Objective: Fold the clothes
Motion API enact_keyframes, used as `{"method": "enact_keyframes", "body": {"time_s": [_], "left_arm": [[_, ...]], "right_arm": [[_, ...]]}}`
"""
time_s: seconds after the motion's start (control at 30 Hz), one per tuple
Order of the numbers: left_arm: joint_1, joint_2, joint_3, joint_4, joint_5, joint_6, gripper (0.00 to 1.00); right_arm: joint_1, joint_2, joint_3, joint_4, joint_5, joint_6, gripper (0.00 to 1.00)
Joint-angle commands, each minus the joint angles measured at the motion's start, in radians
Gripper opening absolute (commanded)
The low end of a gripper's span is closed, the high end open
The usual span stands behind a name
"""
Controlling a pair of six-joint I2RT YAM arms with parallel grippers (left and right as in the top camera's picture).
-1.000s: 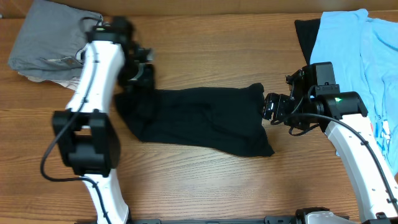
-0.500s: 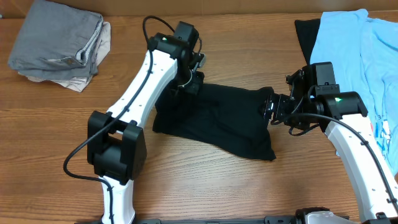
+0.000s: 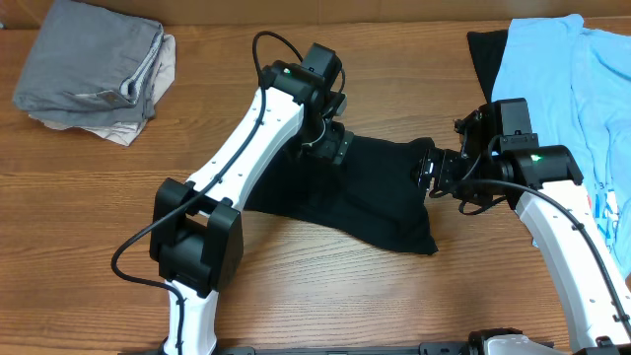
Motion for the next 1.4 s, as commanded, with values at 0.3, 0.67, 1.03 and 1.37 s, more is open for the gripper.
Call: {"method": "enact_keyframes", "body": {"time_s": [0.3, 0.67, 1.03, 1.37], "left_arm": [[0.196, 0.013, 0.011, -0.084, -0.256, -0.021, 0.88], [0.391, 0.014, -0.086, -0.018, -0.072, 0.108, 0.35], [0.278, 0.014, -0.23, 0.099, -0.003, 0.1, 0.04], [0.123, 0.013, -0.221, 0.118, 0.054, 0.084, 0.04]], "right_arm": [[0.002, 0.031, -0.006, 0.004, 0.021, 0.004, 0.92], [0.002, 0.033, -0.006, 0.031, 0.021, 0.005, 0.93], [0.002, 0.033, -0.006, 0.021, 0.021, 0.005, 0.93], [0.002, 0.033, -0.006, 0.022, 0.021, 0.005, 0.93]]}}
